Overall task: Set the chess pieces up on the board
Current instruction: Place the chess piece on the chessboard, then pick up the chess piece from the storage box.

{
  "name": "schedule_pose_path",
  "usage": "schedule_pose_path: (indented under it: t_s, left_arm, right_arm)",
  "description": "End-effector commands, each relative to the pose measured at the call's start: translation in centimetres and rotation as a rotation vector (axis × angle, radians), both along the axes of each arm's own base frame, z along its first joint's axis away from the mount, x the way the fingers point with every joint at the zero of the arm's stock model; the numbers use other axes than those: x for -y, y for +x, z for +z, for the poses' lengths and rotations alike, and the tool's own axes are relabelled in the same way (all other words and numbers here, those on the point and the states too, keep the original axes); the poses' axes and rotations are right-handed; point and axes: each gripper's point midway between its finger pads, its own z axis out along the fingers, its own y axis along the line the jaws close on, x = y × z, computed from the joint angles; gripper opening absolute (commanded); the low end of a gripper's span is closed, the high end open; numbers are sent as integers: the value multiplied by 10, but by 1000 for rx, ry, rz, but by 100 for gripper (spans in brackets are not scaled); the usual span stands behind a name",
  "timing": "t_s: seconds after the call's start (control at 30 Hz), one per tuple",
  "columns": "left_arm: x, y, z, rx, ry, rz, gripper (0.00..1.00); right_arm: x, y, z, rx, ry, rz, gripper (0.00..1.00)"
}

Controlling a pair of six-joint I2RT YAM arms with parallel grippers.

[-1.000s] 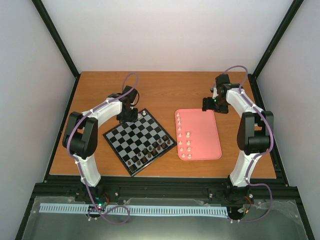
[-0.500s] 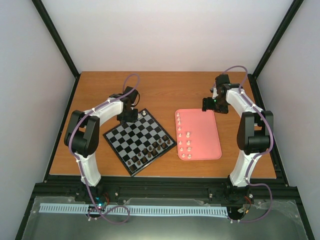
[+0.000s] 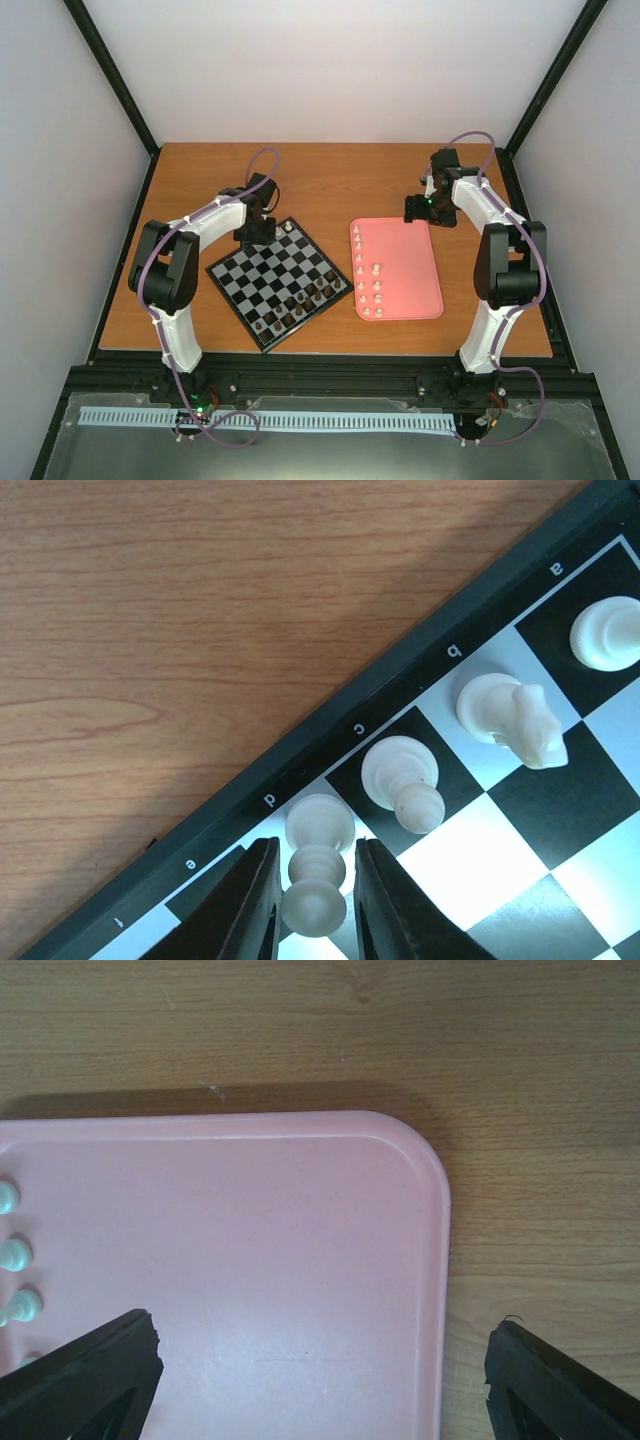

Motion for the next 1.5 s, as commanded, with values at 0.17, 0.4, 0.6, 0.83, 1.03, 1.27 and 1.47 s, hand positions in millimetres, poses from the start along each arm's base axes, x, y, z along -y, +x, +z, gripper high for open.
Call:
schedule_pose_path:
  t_s: [0.17, 0.4, 0.6, 0.83, 1.03, 1.27, 1.47]
  left_arm:
    - [-4, -6, 17, 24, 1, -17, 28]
    - [-10, -23, 47, 39, -4, -18, 43]
    - [15, -36, 116, 138, -92, -91, 90]
    - [138, -77, 145, 152, -176, -430, 100]
    - [223, -111, 122, 90, -215, -664, 99]
    - [278, -131, 76, -9, -184, -797, 89]
    - [308, -116, 60, 6, -193, -802, 79]
  right_arm:
    - [-2, 4, 2, 7, -4, 13, 88]
    - [-1, 3, 8, 19, -10, 14, 88]
    - [1, 2, 17, 36, -19, 8, 89]
    - [3, 0, 18, 30, -25, 3, 91]
    - [1, -1, 17, 32, -17, 4, 91]
    - [1, -3, 17, 34, -17, 13, 91]
    - [1, -4, 15, 34, -18, 12, 92]
